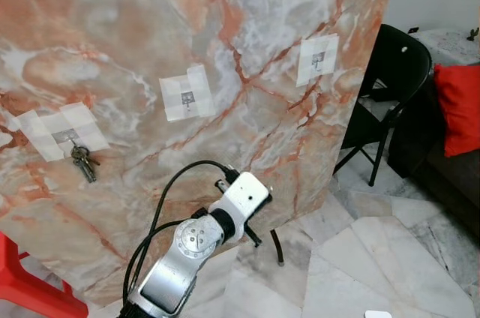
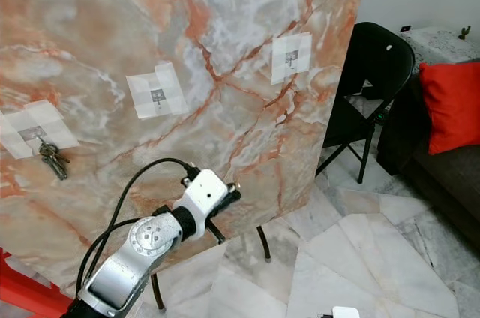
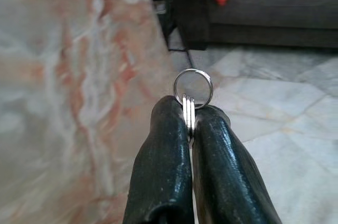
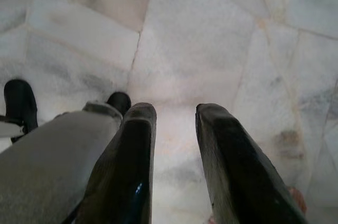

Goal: Hang keys on a hook

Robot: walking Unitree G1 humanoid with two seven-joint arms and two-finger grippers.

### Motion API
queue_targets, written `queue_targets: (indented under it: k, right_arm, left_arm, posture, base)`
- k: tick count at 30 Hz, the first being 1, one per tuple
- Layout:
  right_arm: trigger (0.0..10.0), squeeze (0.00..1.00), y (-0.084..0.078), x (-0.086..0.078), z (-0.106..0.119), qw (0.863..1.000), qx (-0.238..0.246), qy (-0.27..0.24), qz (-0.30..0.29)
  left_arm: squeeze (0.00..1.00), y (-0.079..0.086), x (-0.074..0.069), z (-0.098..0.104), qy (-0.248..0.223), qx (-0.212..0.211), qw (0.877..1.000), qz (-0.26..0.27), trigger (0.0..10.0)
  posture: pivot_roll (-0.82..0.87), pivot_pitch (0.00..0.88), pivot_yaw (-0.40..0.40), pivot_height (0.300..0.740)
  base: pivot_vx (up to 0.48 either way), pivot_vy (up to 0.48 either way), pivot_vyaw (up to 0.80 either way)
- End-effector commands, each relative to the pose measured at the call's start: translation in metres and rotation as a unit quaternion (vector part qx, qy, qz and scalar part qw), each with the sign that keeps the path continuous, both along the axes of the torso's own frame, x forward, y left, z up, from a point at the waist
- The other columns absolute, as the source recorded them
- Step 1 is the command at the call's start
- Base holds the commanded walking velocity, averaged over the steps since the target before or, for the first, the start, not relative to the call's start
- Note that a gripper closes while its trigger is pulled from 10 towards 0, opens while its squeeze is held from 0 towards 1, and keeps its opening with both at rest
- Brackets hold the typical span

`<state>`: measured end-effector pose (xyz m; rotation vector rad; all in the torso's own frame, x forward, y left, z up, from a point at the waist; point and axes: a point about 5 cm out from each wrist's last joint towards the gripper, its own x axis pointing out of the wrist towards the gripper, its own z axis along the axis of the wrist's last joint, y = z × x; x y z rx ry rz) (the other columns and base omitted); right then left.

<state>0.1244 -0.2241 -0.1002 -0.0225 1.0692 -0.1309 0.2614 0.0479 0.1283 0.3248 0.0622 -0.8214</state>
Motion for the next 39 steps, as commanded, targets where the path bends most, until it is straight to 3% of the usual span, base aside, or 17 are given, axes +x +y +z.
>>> queue_targets:
  k: [1, 2, 3, 5, 7, 8, 10, 14, 15, 19, 22, 29, 31, 33, 39]
  right_arm:
    - [10.0, 0.0, 0.001, 0.003, 0.002, 1.0, -0.003, -0.017, 0.009]
    - [10.0, 0.0, 0.001, 0.004, 0.002, 1.0, -0.002, -0.022, 0.01]
    - [10.0, 0.0, 0.003, 0.051, 0.02, 0.997, -0.002, -0.078, 0.023]
    - [10.0, 0.0, 0.01, 0.122, 0.061, 0.984, 0.001, -0.175, 0.045]
    - [10.0, 0.0, 0.01, 0.122, 0.061, 0.984, 0.001, -0.175, 0.045]
    - [10.0, 0.0, 0.013, 0.143, 0.077, 0.977, 0.006, -0.209, 0.051]
    - [10.0, 0.0, 0.021, 0.162, 0.094, 0.966, 0.029, -0.25, 0.058]
    - [10.0, 0.0, 0.034, 0.179, 0.111, 0.953, 0.077, -0.282, 0.078]
    - [10.0, 0.0, 0.044, 0.189, 0.121, 0.945, 0.11, -0.295, 0.092]
    - [10.0, 0.0, 0.049, 0.199, 0.135, 0.939, 0.108, -0.306, 0.111]
    - [10.0, 0.0, 0.046, 0.2, 0.14, 0.94, 0.1, -0.309, 0.104]
    - [10.0, 0.0, 0.05, 0.192, 0.148, 0.929, 0.142, -0.322, 0.113]
    - [10.0, 0.0, 0.053, 0.191, 0.154, 0.921, 0.173, -0.332, 0.105]
    - [10.0, 0.0, 0.061, 0.188, 0.165, 0.903, 0.24, -0.343, 0.102]
    - [10.0, 0.0, 0.068, 0.182, 0.179, 0.875, 0.303, -0.357, 0.123]
  left_arm:
    - [0.0, -0.006, -0.006, 0.002, -0.005, -0.008, 1.0, -0.025, 10.0]
    - [0.0, -0.006, -0.007, 0.001, -0.007, -0.008, 0.999, -0.033, 10.0]
    - [0.0, -0.007, -0.008, 0.001, -0.012, -0.006, 0.999, -0.038, 10.0]
    - [0.0, -0.007, -0.008, 0.0, -0.019, -0.004, 0.999, -0.041, 10.0]
    - [0.0, -0.007, -0.008, 0.0, -0.019, -0.004, 0.999, -0.041, 10.0]
    - [0.0, -0.007, -0.007, -0.001, -0.023, -0.003, 0.999, -0.039, 10.0]
    - [0.0, -0.006, -0.003, -0.001, -0.037, 0.01, 0.999, -0.032, 10.0]
    - [0.0, -0.005, 0.002, -0.001, -0.066, 0.037, 0.997, -0.025, 10.0]
    - [0.0, -0.003, 0.006, 0.001, -0.086, 0.047, 0.995, -0.013, 10.0]
    - [0.0, 0.005, 0.014, 0.0, -0.111, 0.066, 0.991, 0.027, 10.0]
    - [0.0, 0.012, 0.025, -0.001, -0.146, 0.098, 0.982, 0.072, 10.0]
    - [0.0, 0.008, 0.031, 0.002, -0.212, 0.14, 0.966, 0.056, 10.0]
    - [0.0, 0.006, 0.031, 0.0, -0.223, 0.155, 0.961, 0.051, 10.0]
    - [0.0, 0.003, 0.032, -0.001, -0.242, 0.172, 0.954, 0.045, 10.0]
    - [0.0, -0.001, 0.033, -0.003, -0.263, 0.197, 0.944, 0.038, 10.0]
  posture:
    - [0.07, 0.0, -0.004, 0.74]
    - [0.07, 0.0, -0.004, 0.74]
    - [0.06, 0.0, -0.001, 0.74]
    - [0.06, 0.0, -0.004, 0.74]
    - [0.06, 0.0, -0.004, 0.74]
    - [0.06, 0.0, -0.004, 0.74]
    - [0.06, 0.0, -0.011, 0.74]
    - [0.06, 0.0, -0.019, 0.74]
    - [0.07, 0.0, -0.026, 0.74]
    - [0.07, 0.0, -0.03, 0.74]
    - [0.07, 0.0, -0.032, 0.74]
    - [0.05, 0.0, -0.023, 0.74]
    - [0.04, 0.0, -0.017, 0.74]
    - [0.04, 0.0, -0.017, 0.74]
    - [0.04, 0.0, -0.016, 0.74]
  base:
    - [0.0, 0.0, 0.0]
    - [0.0, 0.0, 0.0]
    - [0.0, 0.0, 0.0]
    - [0.0, 0.0, 0.0]
    - [0.0, 0.0, 0.0]
    - [0.0, 0.0, 0.0]
    - [0.0, 0.0, 0.0]
    - [0.0, 0.0, 0.0]
    - [0.0, 0.0, 0.0]
    - [0.0, 0.0, 0.0]
    - [0.0, 0.0, 0.0]
    - [0.0, 0.0, 0.0]
    - [0.0, 0.0, 0.0]
    - [0.0, 0.0, 0.0]
    - [0.0, 0.0, 0.0]
